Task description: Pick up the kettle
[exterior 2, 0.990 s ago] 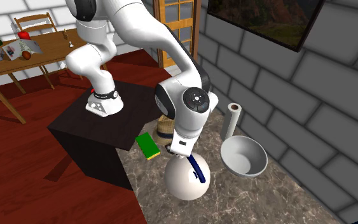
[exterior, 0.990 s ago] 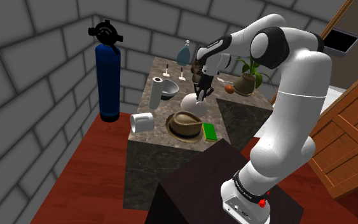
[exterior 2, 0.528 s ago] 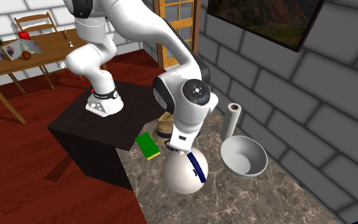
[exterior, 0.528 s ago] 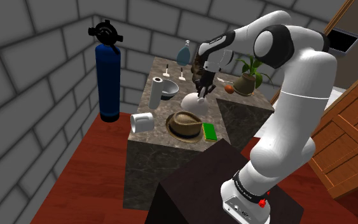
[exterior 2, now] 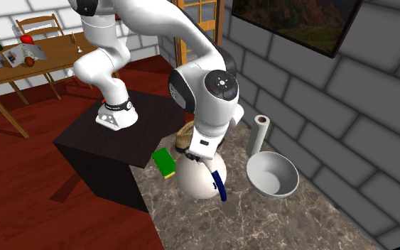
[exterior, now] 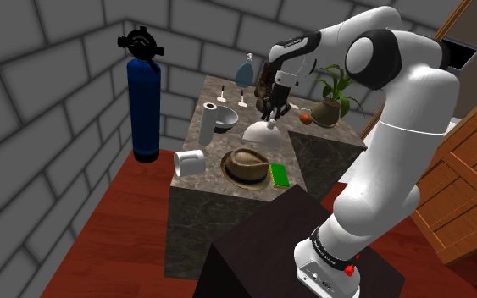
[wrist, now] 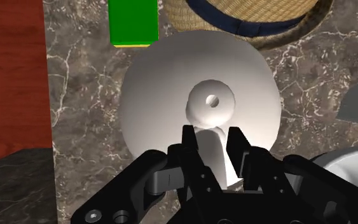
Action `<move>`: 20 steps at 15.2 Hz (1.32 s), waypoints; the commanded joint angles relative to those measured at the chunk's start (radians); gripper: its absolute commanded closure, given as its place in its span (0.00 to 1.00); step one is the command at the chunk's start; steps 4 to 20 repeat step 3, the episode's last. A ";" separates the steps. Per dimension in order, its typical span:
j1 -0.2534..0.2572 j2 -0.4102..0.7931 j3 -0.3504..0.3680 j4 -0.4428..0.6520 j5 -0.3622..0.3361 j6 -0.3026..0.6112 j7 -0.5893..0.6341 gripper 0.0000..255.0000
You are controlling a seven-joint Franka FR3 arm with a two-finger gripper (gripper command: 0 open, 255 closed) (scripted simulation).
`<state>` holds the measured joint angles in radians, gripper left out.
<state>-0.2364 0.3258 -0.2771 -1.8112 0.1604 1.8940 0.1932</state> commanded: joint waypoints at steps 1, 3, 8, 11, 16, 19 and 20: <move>0.000 -0.009 -0.001 0.014 -0.003 -0.021 0.003 1.00; 0.000 -0.009 -0.001 0.015 -0.004 -0.022 0.003 1.00; 0.000 -0.009 -0.001 0.015 -0.004 -0.022 0.003 1.00; 0.000 -0.009 -0.001 0.015 -0.004 -0.022 0.003 1.00; 0.000 -0.009 -0.001 0.015 -0.004 -0.022 0.003 1.00; 0.000 -0.009 -0.001 0.015 -0.004 -0.022 0.003 1.00; 0.000 -0.009 -0.001 0.015 -0.004 -0.022 0.003 1.00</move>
